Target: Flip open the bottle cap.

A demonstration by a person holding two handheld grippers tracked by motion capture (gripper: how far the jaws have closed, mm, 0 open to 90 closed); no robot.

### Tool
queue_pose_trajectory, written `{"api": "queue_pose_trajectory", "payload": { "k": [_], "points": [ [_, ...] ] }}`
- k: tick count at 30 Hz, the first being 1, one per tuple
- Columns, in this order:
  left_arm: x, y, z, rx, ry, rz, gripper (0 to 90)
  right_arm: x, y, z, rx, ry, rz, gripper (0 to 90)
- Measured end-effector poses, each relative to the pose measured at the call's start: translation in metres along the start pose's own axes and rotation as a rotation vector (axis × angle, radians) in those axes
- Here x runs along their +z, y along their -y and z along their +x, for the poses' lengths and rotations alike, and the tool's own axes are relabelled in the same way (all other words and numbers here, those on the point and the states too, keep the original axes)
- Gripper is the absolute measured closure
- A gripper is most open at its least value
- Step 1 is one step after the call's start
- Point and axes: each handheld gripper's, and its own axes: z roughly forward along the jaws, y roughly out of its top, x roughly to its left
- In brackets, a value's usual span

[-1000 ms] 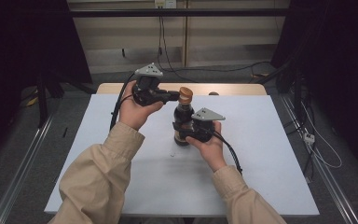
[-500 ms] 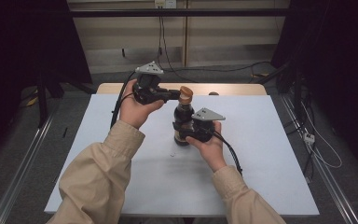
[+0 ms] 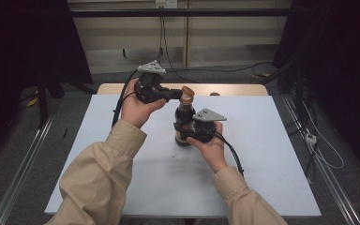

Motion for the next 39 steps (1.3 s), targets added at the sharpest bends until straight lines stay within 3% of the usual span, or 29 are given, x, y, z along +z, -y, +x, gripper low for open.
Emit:
{"api": "queue_pose_trajectory", "payload": {
  "k": [39],
  "points": [
    [0.0004, -0.0051, 0.0013, -0.005, 0.014, -0.012, 90.0, -0.0001, 0.0008, 0.0, 0.005, 0.001, -0.004, 31.0]
  ]
}}
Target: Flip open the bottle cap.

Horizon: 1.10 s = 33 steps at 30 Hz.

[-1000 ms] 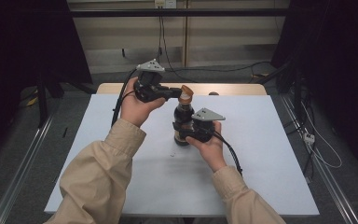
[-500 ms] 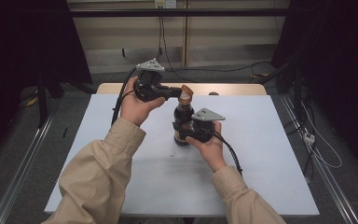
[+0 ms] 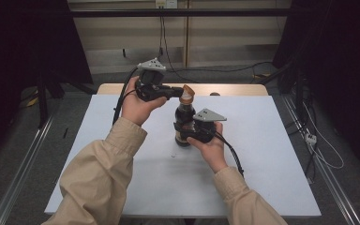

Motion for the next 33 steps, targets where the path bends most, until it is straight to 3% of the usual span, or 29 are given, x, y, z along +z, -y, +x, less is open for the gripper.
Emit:
{"api": "queue_pose_trajectory", "payload": {
  "k": [8, 33],
  "points": [
    [0.0013, -0.0005, 0.0, -0.01, 0.013, -0.018, 90.0, 0.0002, 0.0001, 0.001, -0.006, 0.0, -0.002, 30.9],
    [0.006, -0.0045, -0.0008, -0.003, 0.006, -0.014, 90.0, 0.0003, 0.0006, 0.0006, -0.005, -0.004, -0.006, 30.9]
  ]
}}
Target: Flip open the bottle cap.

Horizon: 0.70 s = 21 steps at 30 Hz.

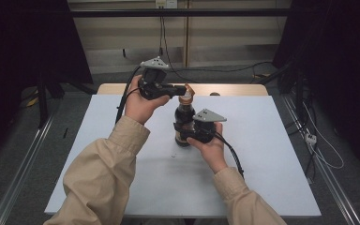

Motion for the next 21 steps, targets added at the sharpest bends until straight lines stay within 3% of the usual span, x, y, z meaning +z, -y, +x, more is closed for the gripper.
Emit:
{"api": "queue_pose_trajectory", "payload": {
  "k": [21],
  "points": [
    [0.0026, -0.0042, -0.0016, 0.001, -0.003, 0.008, 90.0, -0.0003, 0.0, 0.0002, -0.001, 0.0, 0.002, 30.8]
  ]
}}
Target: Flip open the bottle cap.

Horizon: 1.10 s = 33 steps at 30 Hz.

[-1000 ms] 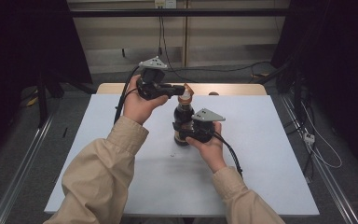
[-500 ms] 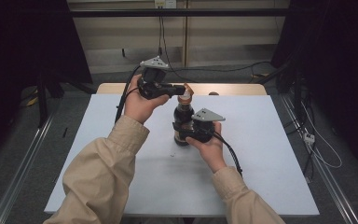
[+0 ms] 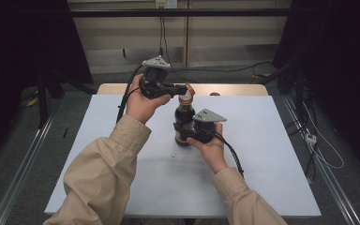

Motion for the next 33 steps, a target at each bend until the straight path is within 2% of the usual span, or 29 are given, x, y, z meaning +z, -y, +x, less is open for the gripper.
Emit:
{"api": "queue_pose_trajectory", "payload": {
  "k": [3, 8, 10, 14, 20, 21, 23, 25, 27, 30, 31, 33],
  "points": [
    [0.002, -0.003, -0.002, 0.002, 0.008, -0.018, 90.0, 0.0, 0.0, 0.0, -0.001, 0.001, 0.002, 30.8],
    [0.006, -0.006, -0.004, 0.021, 0.005, 0.012, 90.0, 0.0, 0.0, 0.0, 0.0, 0.001, 0.001, 30.7],
    [0.007, -0.005, -0.004, 0.019, 0.007, 0.001, 90.0, 0.0, 0.0, 0.0, 0.001, -0.001, -0.001, 30.6],
    [0.003, -0.005, -0.004, 0.022, 0.009, -0.007, 90.0, 0.0, 0.0, 0.0, 0.001, 0.002, -0.002, 30.4],
    [-0.007, -0.003, -0.001, 0.007, 0.038, -0.02, 90.0, 0.0, 0.001, 0.001, 0.003, 0.003, -0.011, 29.9],
    [-0.009, -0.002, 0.0, 0.005, 0.041, -0.023, 88.7, 0.0, 0.001, 0.001, 0.005, 0.003, -0.011, 29.5],
    [-0.012, 0.001, 0.002, 0.003, 0.024, -0.03, 80.6, 0.0, 0.002, 0.0, 0.012, 0.003, -0.008, 27.3],
    [-0.016, 0.005, 0.003, 0.0, 0.015, -0.04, 75.3, 0.0, 0.004, -0.001, 0.006, 0.014, 0.03, 21.8],
    [-0.018, 0.01, 0.005, -0.004, 0.014, -0.049, 69.5, 0.0, 0.007, -0.002, 0.02, 0.004, 0.064, 18.6],
    [-0.021, 0.018, 0.007, -0.004, 0.006, -0.039, 61.5, -0.004, 0.008, -0.004, 0.072, -0.03, 0.054, 17.8],
    [-0.021, 0.021, 0.008, -0.011, 0.009, -0.052, 60.1, -0.006, 0.008, -0.004, 0.085, -0.037, 0.051, 17.5],
    [-0.024, 0.026, 0.008, -0.014, 0.014, -0.068, 55.0, -0.01, 0.008, -0.005, 0.086, -0.043, 0.051, 16.7]
  ]
}}
